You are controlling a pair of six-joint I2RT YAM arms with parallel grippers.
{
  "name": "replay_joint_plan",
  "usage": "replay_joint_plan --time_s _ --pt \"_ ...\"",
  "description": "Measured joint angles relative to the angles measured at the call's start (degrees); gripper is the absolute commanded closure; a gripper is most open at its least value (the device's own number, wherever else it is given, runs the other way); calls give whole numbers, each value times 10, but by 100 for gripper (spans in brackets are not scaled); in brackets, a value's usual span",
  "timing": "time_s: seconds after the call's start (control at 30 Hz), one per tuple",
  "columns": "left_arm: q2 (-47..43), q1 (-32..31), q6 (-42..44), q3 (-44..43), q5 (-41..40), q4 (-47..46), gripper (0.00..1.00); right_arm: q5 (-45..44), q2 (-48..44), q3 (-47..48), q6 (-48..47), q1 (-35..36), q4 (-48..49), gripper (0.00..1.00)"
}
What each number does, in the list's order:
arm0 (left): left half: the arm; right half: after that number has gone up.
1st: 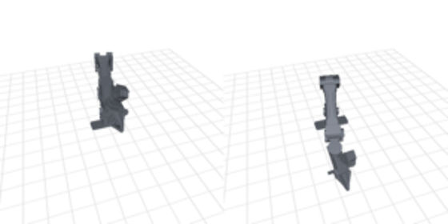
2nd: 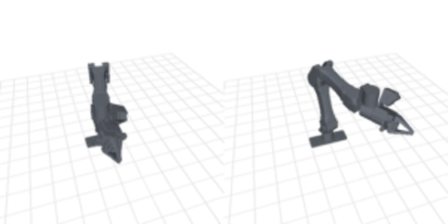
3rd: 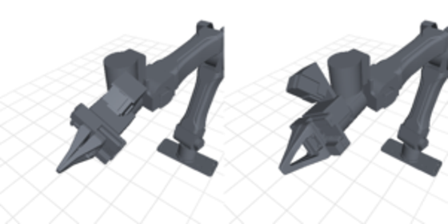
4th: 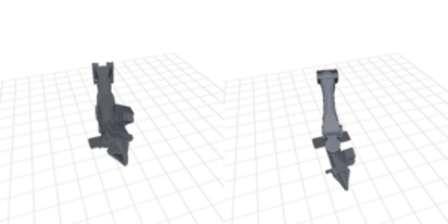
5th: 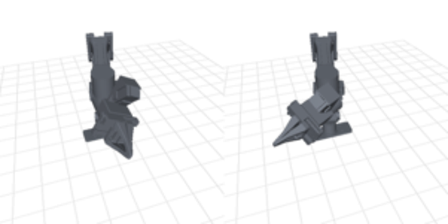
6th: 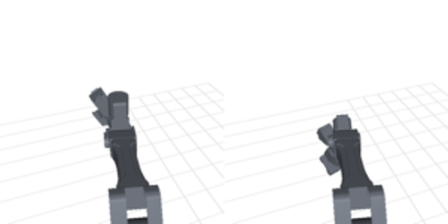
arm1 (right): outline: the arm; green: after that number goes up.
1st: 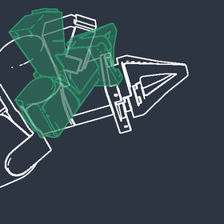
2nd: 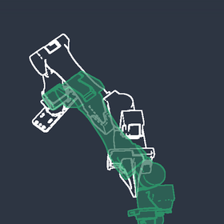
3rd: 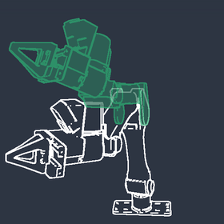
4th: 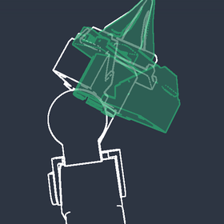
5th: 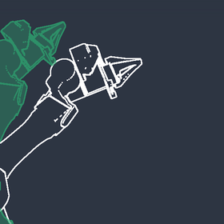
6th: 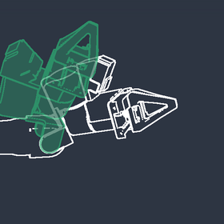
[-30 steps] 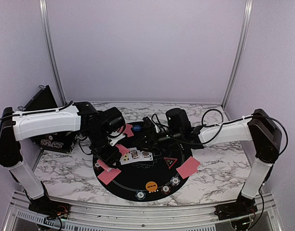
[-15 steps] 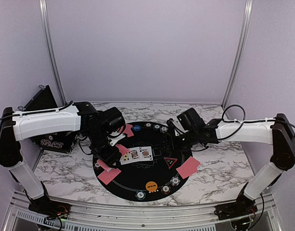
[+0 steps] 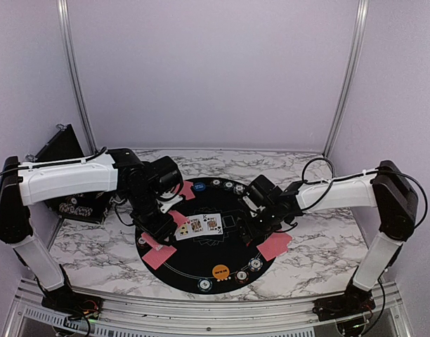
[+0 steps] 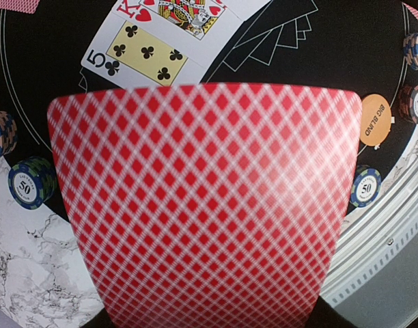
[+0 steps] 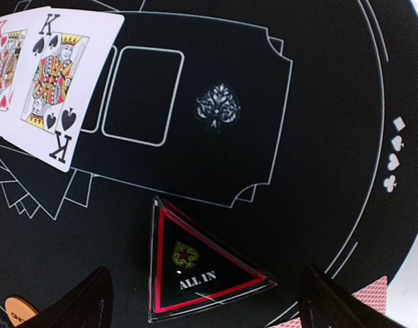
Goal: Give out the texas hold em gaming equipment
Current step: Pick up the all-in button from the poker table mat.
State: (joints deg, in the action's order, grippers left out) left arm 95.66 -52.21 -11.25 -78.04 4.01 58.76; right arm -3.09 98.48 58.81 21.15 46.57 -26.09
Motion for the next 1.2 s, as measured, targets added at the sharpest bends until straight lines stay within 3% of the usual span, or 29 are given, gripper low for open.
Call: replay_joint_plan --time_s 0.3,0.57,0.8,1.2 --pt "0 0 0 0 0 0 41 -28 26 7 -5 5 -6 14" --pt "0 0 0 0 0 0 41 -47 39 16 -1 16 -10 32" --pt "0 0 0 0 0 0 41 -51 41 22 10 22 -24 27" --pt "0 0 0 0 0 0 42 -58 40 28 31 25 -47 30"
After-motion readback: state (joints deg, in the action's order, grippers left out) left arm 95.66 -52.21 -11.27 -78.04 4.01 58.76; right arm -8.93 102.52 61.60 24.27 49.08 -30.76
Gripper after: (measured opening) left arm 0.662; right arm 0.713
